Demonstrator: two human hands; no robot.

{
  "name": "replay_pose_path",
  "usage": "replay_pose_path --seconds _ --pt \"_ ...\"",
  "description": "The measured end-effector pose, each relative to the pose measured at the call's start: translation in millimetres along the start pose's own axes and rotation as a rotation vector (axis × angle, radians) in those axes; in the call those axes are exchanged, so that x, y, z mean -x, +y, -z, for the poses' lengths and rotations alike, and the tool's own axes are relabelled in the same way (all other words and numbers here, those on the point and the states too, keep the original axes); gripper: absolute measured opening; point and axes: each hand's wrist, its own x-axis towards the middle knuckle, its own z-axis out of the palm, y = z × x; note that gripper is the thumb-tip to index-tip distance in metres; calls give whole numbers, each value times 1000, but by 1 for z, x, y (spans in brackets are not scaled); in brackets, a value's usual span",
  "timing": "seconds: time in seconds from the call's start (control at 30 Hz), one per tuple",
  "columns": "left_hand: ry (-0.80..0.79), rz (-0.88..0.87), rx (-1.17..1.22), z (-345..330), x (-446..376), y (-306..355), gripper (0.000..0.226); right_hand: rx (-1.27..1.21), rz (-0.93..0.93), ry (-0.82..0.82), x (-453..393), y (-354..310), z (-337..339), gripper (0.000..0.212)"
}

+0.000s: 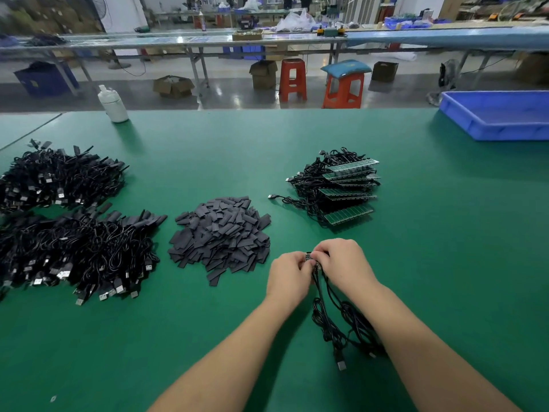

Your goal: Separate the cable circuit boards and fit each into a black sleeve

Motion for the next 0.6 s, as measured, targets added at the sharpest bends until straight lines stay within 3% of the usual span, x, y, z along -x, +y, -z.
replay_pose_path --seconds 0.17,0.3,0.4,0.5,0.6 --pt "69 -23 -6 -7 4 6 30 22 -37 45 2 3 -1 20" --pt "130 41 181 -2 -2 -3 29 -75 -27 8 0 11 12 16" --pt "212 148 387 11 -10 -19 25 -320 19 -110 5 19 32 14" --pt "292 223 621 25 -17 -32 16 -725 -10 -275 13 25 46 13" --pt "324 219 731 38 -21 -41 16 -874 -52 -261 12 36 54 14"
